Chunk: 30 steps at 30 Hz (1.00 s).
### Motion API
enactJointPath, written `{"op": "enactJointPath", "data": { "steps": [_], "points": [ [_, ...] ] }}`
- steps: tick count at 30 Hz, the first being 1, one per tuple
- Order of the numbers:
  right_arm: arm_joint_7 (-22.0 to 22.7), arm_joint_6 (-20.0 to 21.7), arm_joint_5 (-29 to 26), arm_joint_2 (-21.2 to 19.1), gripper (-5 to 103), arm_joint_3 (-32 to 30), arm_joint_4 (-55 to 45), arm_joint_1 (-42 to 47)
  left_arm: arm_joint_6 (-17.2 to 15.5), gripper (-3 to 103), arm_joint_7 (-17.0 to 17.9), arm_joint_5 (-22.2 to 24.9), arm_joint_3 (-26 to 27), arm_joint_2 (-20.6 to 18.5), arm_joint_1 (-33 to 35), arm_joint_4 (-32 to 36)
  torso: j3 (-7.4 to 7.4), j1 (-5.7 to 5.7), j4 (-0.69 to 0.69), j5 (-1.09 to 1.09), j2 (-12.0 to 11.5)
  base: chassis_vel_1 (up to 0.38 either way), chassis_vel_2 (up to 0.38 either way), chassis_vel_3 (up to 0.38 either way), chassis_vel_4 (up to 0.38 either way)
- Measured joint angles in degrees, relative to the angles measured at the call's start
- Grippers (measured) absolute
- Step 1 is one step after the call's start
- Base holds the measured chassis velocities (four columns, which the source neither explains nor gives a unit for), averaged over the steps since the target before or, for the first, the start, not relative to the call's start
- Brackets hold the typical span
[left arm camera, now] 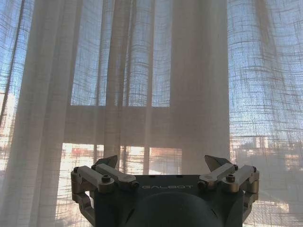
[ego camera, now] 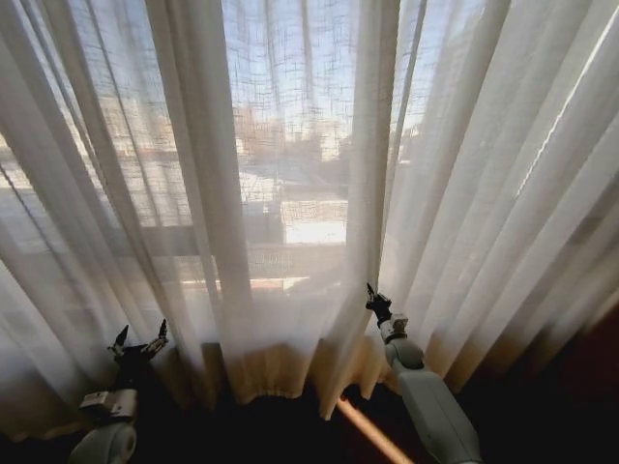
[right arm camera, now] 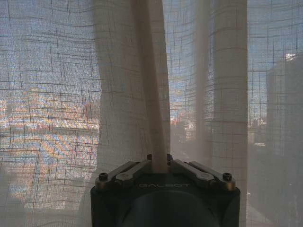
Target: Open the curtains by pulling them apart, changing their state from closed to fully open.
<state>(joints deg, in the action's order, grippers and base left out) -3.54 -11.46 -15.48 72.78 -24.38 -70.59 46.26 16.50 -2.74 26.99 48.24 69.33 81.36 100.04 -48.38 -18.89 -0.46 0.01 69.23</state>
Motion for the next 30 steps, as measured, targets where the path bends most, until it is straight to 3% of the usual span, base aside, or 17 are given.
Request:
{"op": "enactJointPath", "data": {
  "steps": [30],
  "points": [
    [-2.67, -1.06, -0.41, -1.42, 0, -1.19, 1.59, 0.14, 0.0, 100, 0.0, 0.0, 0.0, 0.0, 0.01, 0.0, 0.0, 0.01, 0.0, -0.01, 0.01, -0.353, -0.357, 0.355, 0.353]
  ]
}}
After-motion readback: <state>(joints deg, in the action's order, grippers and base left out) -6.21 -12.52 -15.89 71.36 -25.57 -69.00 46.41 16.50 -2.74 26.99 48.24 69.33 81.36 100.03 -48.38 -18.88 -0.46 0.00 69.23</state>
